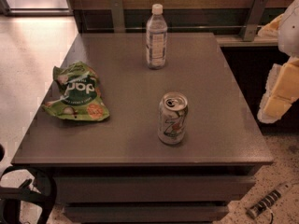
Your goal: Knock 7up can over
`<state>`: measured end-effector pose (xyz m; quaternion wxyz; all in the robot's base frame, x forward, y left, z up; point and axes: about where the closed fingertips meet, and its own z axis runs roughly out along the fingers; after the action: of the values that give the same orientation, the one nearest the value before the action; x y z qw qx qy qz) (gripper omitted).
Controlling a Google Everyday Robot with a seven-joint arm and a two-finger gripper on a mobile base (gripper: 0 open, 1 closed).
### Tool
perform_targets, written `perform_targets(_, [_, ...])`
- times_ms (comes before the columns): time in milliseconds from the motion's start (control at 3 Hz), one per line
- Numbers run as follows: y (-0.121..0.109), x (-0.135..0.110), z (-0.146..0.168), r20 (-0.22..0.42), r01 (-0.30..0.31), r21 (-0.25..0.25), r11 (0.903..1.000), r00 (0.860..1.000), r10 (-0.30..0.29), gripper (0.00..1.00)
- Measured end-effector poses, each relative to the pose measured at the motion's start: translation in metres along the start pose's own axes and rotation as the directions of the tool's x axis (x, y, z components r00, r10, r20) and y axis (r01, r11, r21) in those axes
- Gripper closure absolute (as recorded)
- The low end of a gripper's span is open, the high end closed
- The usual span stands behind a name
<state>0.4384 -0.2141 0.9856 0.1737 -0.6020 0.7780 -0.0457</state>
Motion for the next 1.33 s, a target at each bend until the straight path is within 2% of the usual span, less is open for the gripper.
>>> perform_targets(667, [0.001,-0.002,-0.001,0.025,0.000,-0.007,1.0000,1.000,0.000,0.00])
perform_targets(1000, [-0.003,0.012,0.013,0.088,-0.020,-0.026,0.9995,0.996,0.022,0.00])
perform_targets(1333, [-0.001,0.022,0.035,0.256,-0.054,-0.043,0.9976,0.965,0.063,0.00])
